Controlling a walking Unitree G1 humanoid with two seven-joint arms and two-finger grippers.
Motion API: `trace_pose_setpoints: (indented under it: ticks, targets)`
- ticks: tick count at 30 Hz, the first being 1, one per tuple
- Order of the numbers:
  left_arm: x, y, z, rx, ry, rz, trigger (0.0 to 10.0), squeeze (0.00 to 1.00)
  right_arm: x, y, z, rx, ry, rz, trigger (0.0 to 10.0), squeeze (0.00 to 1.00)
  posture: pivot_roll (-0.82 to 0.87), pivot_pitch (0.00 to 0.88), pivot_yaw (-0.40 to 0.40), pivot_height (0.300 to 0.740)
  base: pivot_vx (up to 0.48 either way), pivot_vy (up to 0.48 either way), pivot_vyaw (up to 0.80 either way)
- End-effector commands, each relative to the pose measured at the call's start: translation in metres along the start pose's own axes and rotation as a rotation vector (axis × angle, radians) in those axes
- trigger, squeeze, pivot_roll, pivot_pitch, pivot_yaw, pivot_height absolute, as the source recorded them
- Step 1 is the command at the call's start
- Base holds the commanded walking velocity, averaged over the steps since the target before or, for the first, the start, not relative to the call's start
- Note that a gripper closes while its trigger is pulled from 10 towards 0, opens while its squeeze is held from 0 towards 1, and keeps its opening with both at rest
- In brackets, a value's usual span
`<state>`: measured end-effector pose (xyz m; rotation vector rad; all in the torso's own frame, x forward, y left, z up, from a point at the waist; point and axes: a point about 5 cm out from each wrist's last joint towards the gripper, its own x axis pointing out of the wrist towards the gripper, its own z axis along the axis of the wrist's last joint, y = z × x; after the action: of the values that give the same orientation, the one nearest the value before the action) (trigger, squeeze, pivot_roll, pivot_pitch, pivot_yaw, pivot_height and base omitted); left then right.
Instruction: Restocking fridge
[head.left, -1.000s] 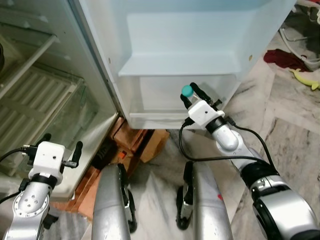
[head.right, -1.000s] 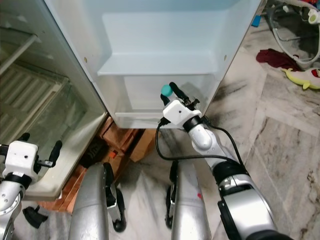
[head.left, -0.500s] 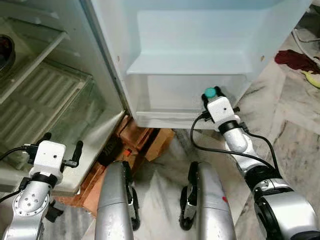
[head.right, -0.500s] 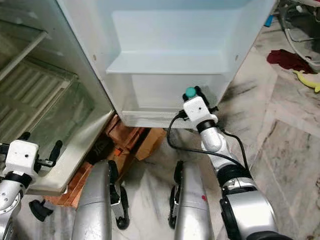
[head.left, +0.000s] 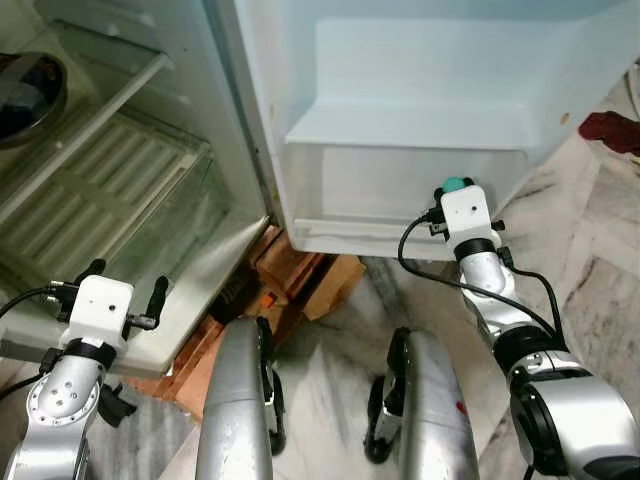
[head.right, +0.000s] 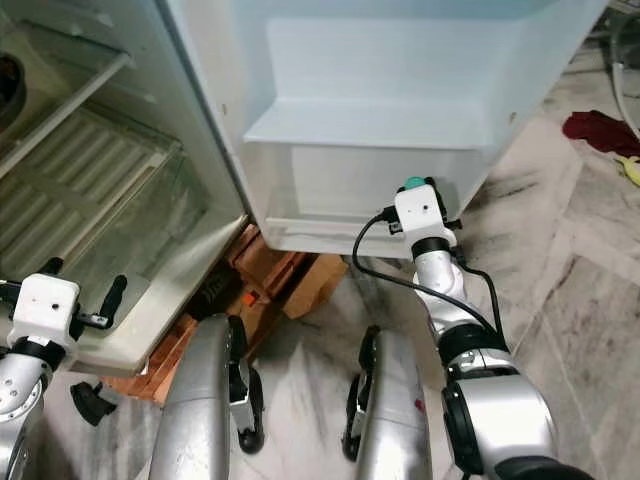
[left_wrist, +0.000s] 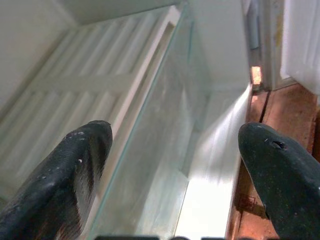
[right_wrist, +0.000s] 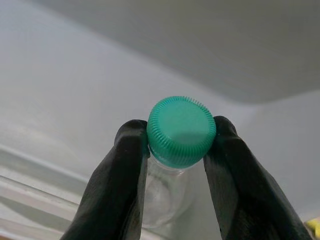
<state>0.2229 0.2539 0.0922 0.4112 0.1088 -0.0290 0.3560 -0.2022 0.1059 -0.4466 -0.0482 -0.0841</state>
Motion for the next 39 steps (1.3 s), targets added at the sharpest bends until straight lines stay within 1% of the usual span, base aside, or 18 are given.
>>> trace_pose_setpoints:
  ticks: [1, 6, 7, 8, 10, 12, 14, 15, 16, 25, 28, 30, 31, 36, 39]
  targets:
    - [-0.004, 0.002, -0.008, 0.014, 0.04, -0.006, 10.0, 0.0, -0.008, -0.036, -0.028, -0.025, 0.167, -0.18, 10.0, 0.0, 0.15, 0.264, 0.047, 0.574, 0.0, 0.0, 0.0]
    - [-0.003, 0.001, -0.008, 0.014, 0.04, -0.008, 10.0, 0.0, -0.008, -0.044, -0.033, -0.041, 0.217, -0.215, 10.0, 0.0, 0.15, 0.262, 0.045, 0.574, 0.0, 0.0, 0.0]
    - [-0.003, 0.001, -0.008, 0.013, 0.04, -0.008, 10.0, 0.0, -0.009, -0.046, -0.037, -0.031, 0.261, -0.233, 10.0, 0.0, 0.15, 0.262, 0.044, 0.574, 0.0, 0.0, 0.0]
    - [-0.002, 0.0, -0.008, 0.012, 0.041, -0.01, 10.0, 0.0, -0.011, -0.049, -0.043, 0.016, 0.325, -0.263, 10.0, 0.0, 0.15, 0.262, 0.044, 0.574, 0.0, 0.0, 0.0]
    - [-0.002, -0.001, -0.009, 0.012, 0.041, -0.011, 10.0, 0.0, -0.012, -0.05, -0.044, 0.023, 0.342, -0.276, 10.0, 0.0, 0.15, 0.262, 0.045, 0.574, 0.0, 0.0, 0.0]
    - [-0.002, -0.001, -0.009, 0.011, 0.042, -0.013, 10.0, 0.0, -0.012, -0.052, -0.046, 0.006, 0.36, -0.287, 10.0, 0.0, 0.15, 0.262, 0.047, 0.574, 0.0, 0.0, 0.0]
    - [-0.002, -0.002, -0.009, 0.011, 0.042, -0.016, 10.0, 0.0, -0.013, -0.055, -0.048, 0.044, 0.383, -0.307, 10.0, 0.0, 0.15, 0.261, 0.047, 0.574, 0.0, 0.0, 0.0]
    - [-0.002, -0.002, -0.009, 0.011, 0.042, -0.016, 10.0, 0.0, -0.013, -0.056, -0.048, 0.056, 0.384, -0.318, 10.0, 0.28, 0.15, 0.261, 0.047, 0.574, 0.0, 0.0, 0.0]
    - [-0.002, -0.002, -0.009, 0.011, 0.042, -0.017, 10.0, 0.0, -0.013, -0.057, -0.048, 0.056, 0.385, -0.332, 10.0, 1.0, 0.15, 0.258, 0.049, 0.574, 0.0, 0.0, 0.0]
    - [0.002, -0.005, -0.007, 0.004, 0.036, -0.025, 10.0, 0.0, -0.013, -0.063, -0.047, 0.023, 0.388, -0.373, 10.0, 1.0, 0.14, 0.252, 0.051, 0.574, 0.0, 0.0, 0.0]
    - [0.003, -0.005, -0.008, 0.001, 0.035, -0.027, 10.0, 0.0, -0.012, -0.065, -0.045, 0.014, 0.371, -0.363, 10.0, 1.0, 0.14, 0.248, 0.051, 0.574, 0.0, 0.0, 0.0]
    - [0.003, -0.005, -0.008, 0.001, 0.034, -0.027, 10.0, 0.0, -0.01, -0.064, -0.041, 0.038, 0.331, -0.352, 10.0, 1.0, 0.14, 0.243, 0.05, 0.574, 0.0, 0.0, 0.0]
    - [0.004, -0.005, -0.008, 0.0, 0.034, -0.026, 10.0, 0.0, -0.009, -0.064, -0.037, 0.022, 0.298, -0.338, 10.0, 1.0, 0.14, 0.242, 0.05, 0.574, 0.0, 0.0, 0.0]
    - [0.007, -0.006, -0.009, -0.002, 0.032, -0.021, 10.0, 0.0, -0.006, -0.062, -0.031, -0.011, 0.242, -0.303, 10.0, 1.0, 0.13, 0.224, 0.045, 0.574, 0.0, 0.0, 0.0]
    - [0.011, -0.008, -0.007, -0.014, 0.023, -0.015, 10.0, 0.0, -0.008, -0.059, -0.03, 0.01, 0.216, -0.282, 10.0, 1.0, 0.12, 0.203, 0.035, 0.574, 0.0, 0.0, 0.0]
